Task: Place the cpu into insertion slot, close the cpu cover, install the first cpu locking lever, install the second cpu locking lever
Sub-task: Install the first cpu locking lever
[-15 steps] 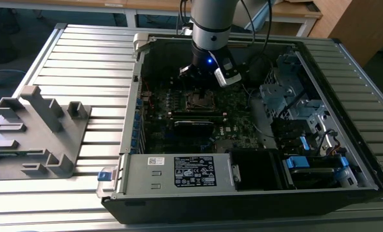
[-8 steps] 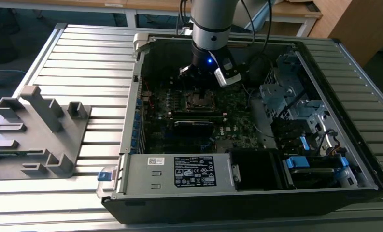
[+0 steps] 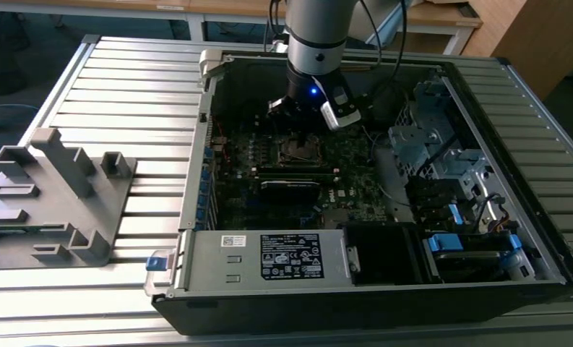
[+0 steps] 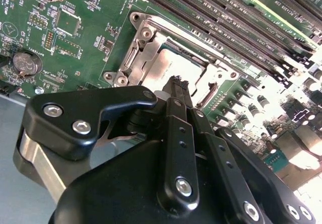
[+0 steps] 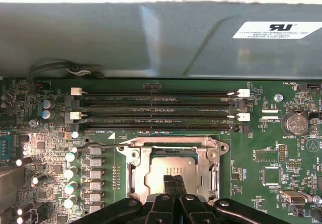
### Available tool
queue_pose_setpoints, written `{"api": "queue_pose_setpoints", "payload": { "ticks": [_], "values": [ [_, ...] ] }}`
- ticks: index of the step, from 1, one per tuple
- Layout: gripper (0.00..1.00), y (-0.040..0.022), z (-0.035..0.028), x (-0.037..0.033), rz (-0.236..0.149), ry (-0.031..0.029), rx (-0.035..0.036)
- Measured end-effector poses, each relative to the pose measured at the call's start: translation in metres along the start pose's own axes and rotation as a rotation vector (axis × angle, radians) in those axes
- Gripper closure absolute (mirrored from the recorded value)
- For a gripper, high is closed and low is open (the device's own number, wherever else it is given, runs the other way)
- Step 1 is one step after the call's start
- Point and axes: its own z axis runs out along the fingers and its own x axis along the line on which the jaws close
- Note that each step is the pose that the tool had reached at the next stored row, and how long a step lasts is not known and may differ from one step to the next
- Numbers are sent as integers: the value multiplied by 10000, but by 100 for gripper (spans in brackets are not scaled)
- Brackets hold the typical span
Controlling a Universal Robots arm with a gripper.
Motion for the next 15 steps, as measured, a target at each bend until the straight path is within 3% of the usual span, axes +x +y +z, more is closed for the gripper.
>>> {"api": "queue_pose_setpoints", "payload": {
  "ticks": [15],
  "values": [
    [89, 2, -54, 0, 0, 1, 2]
  ]
}}
